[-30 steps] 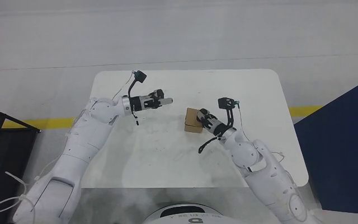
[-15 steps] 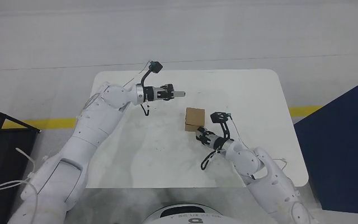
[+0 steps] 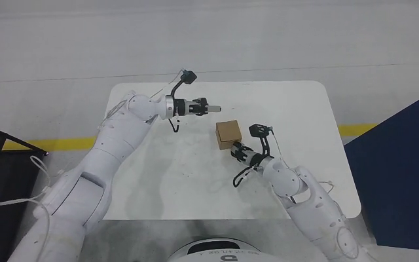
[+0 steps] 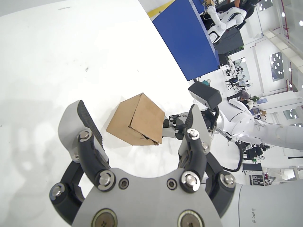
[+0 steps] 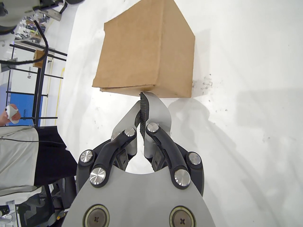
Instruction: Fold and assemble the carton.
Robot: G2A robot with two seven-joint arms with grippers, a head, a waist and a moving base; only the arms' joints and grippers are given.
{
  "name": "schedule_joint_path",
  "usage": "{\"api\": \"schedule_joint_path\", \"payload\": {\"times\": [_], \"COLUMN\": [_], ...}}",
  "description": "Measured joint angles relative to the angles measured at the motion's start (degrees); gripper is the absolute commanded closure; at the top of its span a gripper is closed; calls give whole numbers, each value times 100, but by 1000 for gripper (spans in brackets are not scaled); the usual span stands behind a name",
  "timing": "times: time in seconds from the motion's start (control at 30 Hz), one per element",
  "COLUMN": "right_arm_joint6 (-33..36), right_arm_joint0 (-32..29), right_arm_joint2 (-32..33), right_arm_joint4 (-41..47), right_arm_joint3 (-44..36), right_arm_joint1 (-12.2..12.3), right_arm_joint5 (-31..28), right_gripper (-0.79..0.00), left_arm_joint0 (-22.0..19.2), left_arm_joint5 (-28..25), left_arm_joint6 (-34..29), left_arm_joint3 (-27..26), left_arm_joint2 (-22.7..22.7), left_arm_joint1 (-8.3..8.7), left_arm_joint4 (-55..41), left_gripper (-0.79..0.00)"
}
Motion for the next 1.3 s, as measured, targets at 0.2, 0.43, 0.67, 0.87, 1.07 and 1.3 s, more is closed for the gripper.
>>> {"api": "schedule_joint_path", "payload": {"times": [0.2,0.43,0.67,0.87,1.07,1.3], "right_arm_joint6": [-166,-1424,-2289,-2472,-2760,-3702], "right_arm_joint0": [-88,-895,-1517,-1762,-1785,-1432], "right_arm_joint2": [307,1553,2462,2659,2728,2739], "right_arm_joint4": [139,1238,2201,2335,2267,2035], "right_arm_joint3": [-126,-926,-1102,-1217,-1213,-798], "right_arm_joint1": [28,74,61,40,8,-62], "right_arm_joint5": [39,-294,-904,-1036,-978,-502], "right_gripper": [0,0,0,0,0,-785], "left_arm_joint0": [-124,-262,-383,-325,-380,-574], "left_arm_joint5": [-7,-4,38,-218,-391,-1652], "left_arm_joint6": [-73,-145,-301,-1107,-1058,210], "left_arm_joint3": [213,394,757,868,981,1415], "left_arm_joint2": [128,451,775,919,947,480], "left_arm_joint1": [-108,-366,-689,-921,-949,-526], "left_arm_joint4": [55,85,-53,-738,-1059,-758], "left_gripper": [-785,-785,-785,-785,-785,-785]}}
